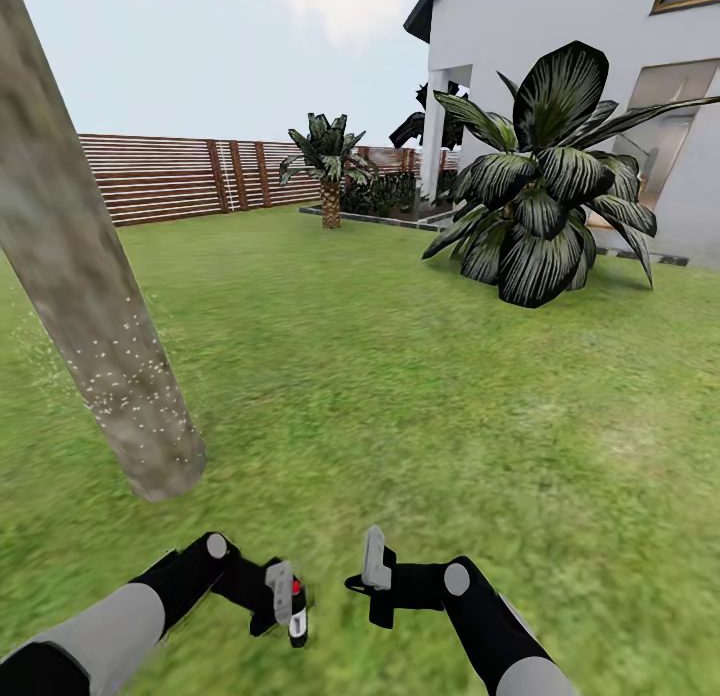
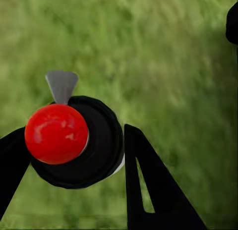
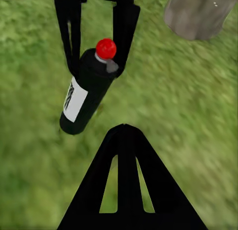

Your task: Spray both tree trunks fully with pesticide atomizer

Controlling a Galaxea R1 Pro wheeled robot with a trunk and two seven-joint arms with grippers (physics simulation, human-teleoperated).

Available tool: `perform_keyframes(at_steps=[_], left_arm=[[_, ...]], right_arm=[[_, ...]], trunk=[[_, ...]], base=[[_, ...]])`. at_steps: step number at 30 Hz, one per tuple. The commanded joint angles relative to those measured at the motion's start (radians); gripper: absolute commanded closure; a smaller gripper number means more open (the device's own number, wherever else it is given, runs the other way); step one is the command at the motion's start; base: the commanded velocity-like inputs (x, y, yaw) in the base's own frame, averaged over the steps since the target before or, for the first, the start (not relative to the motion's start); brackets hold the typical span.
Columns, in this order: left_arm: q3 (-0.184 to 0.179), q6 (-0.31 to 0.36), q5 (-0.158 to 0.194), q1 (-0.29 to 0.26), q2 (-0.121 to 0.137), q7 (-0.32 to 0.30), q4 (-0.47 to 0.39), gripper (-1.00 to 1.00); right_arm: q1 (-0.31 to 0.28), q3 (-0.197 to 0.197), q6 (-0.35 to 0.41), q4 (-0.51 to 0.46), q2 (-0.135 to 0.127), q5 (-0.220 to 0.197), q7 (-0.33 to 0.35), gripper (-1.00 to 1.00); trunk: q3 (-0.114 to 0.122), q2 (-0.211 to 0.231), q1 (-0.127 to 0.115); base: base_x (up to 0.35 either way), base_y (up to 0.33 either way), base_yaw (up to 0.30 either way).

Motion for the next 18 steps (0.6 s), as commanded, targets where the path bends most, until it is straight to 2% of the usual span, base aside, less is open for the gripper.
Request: perform_keyframes(at_steps=[1, 3, 5, 9, 10, 12, 13, 15, 17, 18], left_arm=[[0.003, 0.0, -0.012, 0.0, 0.022, 0.003, 0.002, 1.0], [0.002, 0.001, -0.038, 0.001, 0.071, 0.005, 0.004, 1.0], [0.003, 0.001, -0.048, 0.002, 0.118, 0.005, 0.012, 1.0], [0.003, 0.001, -0.079, 0.003, 0.171, 0.006, 0.103, 1.0], [0.003, 0.0, -0.087, 0.003, 0.188, 0.006, 0.116, 1.0], [0.003, 0.0, -0.092, 0.003, 0.225, 0.009, 0.138, 1.0], [0.004, 0.0, -0.092, 0.003, 0.236, 0.019, 0.149, 1.0], [0.009, 0.003, -0.086, 0.003, 0.243, 0.102, 0.171, 1.0], [0.012, 0.004, -0.073, 0.003, 0.24, 0.211, 0.203, 1.0], [0.013, 0.004, -0.041, 0.003, 0.237, 0.27, 0.227, 1.0]], right_arm=[[0.0, 0.0, 0.0, 0.0, 0.0, 0.0, 0.0, 1.0], [0.0, -0.001, 0.0, 0.001, -0.001, 0.0, 0.0, 1.0], [0.0, -0.002, 0.0, 0.002, -0.003, 0.001, 0.0, 1.0], [0.0, -0.009, 0.0, 0.006, -0.006, 0.001, 0.0, 1.0], [0.0, -0.009, 0.0, 0.007, -0.008, 0.001, 0.0, -1.0], [0.0, -0.01, 0.0, 0.008, -0.01, 0.003, -0.001, -1.0], [0.0, -0.01, 0.0, 0.008, -0.011, 0.003, -0.002, -1.0], [0.0, -0.025, 0.0, 0.01, -0.02, 0.004, -0.006, -1.0], [0.001, -0.091, 0.0, 0.014, -0.047, 0.004, -0.009, -1.0], [0.002, -0.163, 0.0, 0.028, -0.064, 0.005, -0.013, -1.0]], trunk=[[0.0, 0.0, 0.0], [0.0, 0.0, 0.0], [0.0, 0.0, 0.0], [0.0, 0.0, 0.0], [0.0, 0.0, 0.0], [0.0, 0.0, 0.0], [0.0, 0.0, 0.0], [0.0, 0.0, 0.0], [0.0, 0.0, 0.0], [0.0, 0.0, 0.0]], base=[[0.0, 0.0, 0.0], [0.0, 0.0, 0.0], [0.0, 0.0, 0.0], [0.0, 0.0, 0.0], [0.0, 0.0, 0.0], [0.0, 0.0, 0.0], [0.0, 0.0, 0.0], [0.0, 0.0, 0.0], [0.0, 0.0, 0.0], [0.0, 0.0, 0.0]])
